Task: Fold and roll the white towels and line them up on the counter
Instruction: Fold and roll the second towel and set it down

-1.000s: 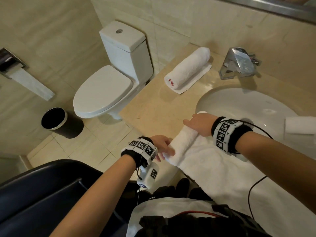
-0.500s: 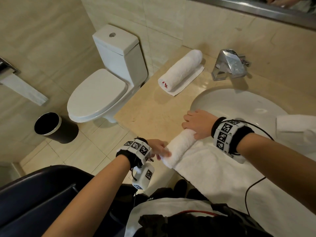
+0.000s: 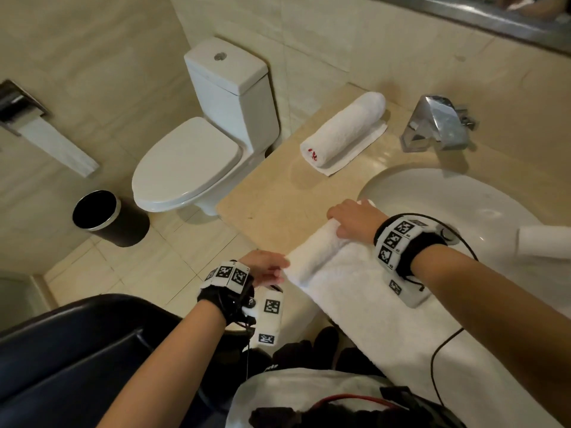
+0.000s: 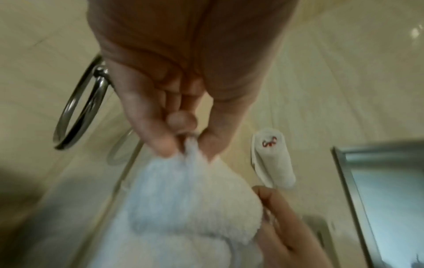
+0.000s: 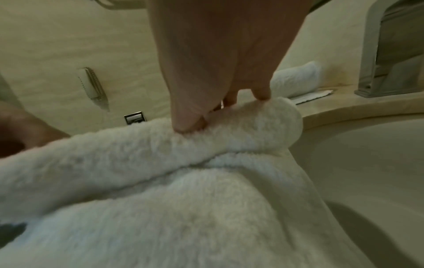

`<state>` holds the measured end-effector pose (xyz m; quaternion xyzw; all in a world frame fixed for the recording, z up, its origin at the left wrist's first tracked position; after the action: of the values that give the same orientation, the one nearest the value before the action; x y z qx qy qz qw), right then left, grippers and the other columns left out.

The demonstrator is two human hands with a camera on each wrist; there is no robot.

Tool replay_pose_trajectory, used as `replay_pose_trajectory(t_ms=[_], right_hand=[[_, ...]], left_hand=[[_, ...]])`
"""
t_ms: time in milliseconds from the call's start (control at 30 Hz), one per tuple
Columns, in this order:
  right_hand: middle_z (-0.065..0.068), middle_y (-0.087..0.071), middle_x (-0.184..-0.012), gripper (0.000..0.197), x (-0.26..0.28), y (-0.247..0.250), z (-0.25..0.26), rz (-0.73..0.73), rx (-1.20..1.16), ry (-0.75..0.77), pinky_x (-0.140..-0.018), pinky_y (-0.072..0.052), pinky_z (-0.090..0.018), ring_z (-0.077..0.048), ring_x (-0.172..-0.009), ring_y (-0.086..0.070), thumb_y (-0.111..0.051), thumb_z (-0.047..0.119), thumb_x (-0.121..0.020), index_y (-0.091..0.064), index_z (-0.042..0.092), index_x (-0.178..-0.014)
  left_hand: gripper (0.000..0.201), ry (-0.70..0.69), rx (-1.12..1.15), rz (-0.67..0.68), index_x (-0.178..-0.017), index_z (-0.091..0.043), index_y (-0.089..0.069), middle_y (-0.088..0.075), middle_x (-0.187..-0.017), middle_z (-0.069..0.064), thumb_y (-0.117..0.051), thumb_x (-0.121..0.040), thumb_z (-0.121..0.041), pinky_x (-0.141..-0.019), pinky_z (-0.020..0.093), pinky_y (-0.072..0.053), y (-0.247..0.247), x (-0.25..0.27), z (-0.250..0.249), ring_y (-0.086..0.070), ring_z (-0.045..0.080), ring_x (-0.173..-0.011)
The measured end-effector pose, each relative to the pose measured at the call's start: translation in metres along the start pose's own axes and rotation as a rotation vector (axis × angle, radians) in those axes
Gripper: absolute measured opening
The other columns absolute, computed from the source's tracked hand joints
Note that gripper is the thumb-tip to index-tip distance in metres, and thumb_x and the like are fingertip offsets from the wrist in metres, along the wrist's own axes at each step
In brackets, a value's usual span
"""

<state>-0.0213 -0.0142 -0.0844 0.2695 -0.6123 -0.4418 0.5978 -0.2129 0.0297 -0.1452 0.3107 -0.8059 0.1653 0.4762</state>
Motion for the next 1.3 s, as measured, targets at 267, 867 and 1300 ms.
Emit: replay_pose_trajectory(t_ms=[267,867,1300], right_hand=[[-0.001,-0.037,-0.140,0.041,-0.020,-0.001,0.008,0.050,-0.061,-0.072,-0.107,-0.012,-0.066,-0.022,-0.137,-0.019,-0.028,0.008,-0.093,-0.041,0.021,-0.130],[-0.004,-0.049,-0.125,0.043,0.012,-0.011,-0.003,0.050,-0.051,0.052,-0.108,-0.018,-0.055,-0.019,-0.129,-0.036,-0.049,0.014,-0.085,-0.046,0.024,-0.126],[-0.003,-0.054,-0.120,0.037,-0.031,0.012,0.035,-0.024,0.099,0.132,-0.105,-0.029,-0.048,-0.026,-0.117,-0.050,-0.053,0.039,-0.085,-0.055,0.024,-0.118]], left_hand=[[0.016,0.078,0.343,-0.027,-0.106,0.006,-0.053,-0.049,-0.088,0.016,-0.050,-0.091,0.001,-0.041,0.026,-0.053,-0.002,-0.006,0.022,-0.051,0.021,-0.069],[0.033,-0.155,-0.509,0.029,-0.102,-0.019,-0.051,-0.054,-0.112,0.003,-0.069,-0.079,-0.034,-0.089,0.037,-0.055,-0.044,0.009,-0.007,-0.055,0.019,-0.103],[0.055,-0.368,-0.452,-0.318,-0.114,-0.004,-0.060,-0.063,-0.101,0.010,-0.072,-0.074,-0.040,-0.065,0.024,-0.045,0.015,-0.005,-0.035,-0.057,0.020,-0.080]])
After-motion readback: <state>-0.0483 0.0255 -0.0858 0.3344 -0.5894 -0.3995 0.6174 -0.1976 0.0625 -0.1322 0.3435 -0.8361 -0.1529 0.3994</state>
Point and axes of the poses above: each hand's wrist, its own x-axis away from the middle knuckle, its own y-axis out of the back of the hand, z = x × y, the point moved 9 cm from there along -x, towards the middle knuckle
